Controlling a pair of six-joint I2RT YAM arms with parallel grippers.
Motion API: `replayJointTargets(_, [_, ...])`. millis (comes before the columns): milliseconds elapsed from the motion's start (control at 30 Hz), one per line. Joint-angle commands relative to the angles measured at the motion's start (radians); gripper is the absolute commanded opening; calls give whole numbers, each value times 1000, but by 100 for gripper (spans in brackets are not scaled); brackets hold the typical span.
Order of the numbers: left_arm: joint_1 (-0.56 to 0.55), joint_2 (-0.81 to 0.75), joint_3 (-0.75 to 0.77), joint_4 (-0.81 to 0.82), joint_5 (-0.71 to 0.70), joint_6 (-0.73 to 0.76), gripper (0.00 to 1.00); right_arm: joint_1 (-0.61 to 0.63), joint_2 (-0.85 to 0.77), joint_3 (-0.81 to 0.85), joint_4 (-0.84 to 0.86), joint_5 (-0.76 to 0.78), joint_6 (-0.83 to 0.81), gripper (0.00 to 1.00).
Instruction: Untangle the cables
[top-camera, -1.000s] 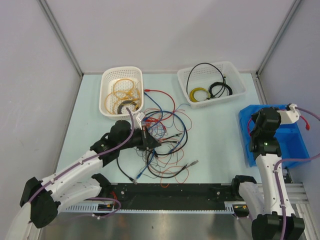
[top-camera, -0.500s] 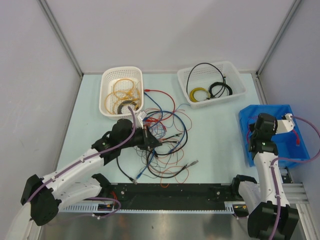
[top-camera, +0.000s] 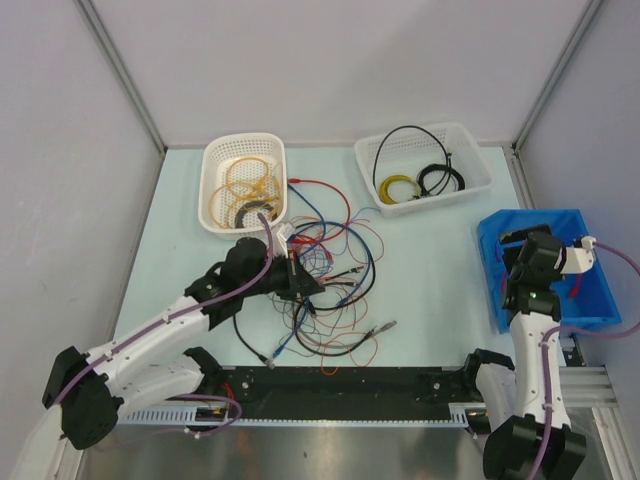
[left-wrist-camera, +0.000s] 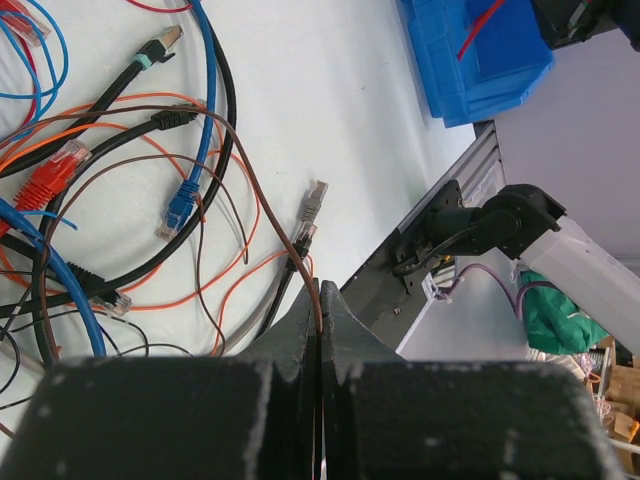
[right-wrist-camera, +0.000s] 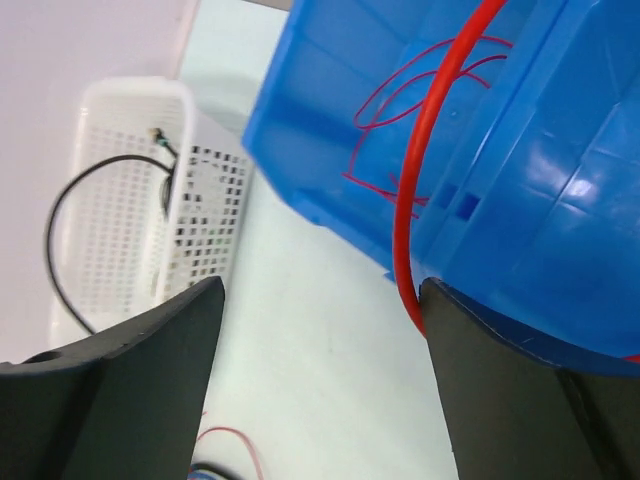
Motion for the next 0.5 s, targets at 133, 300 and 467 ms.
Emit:
replayJointTargets(133, [-4,8,44,26,5,-3,0,120,-133,78,-87,-57,132,85])
replayJointTargets(300, [-7,28,78,24,14,-3,0,382,-175,113,-150,122,146,86])
replayJointTargets(467, [-5,19,95,16,5,2,0,367,-241,121,-243,257,100,86])
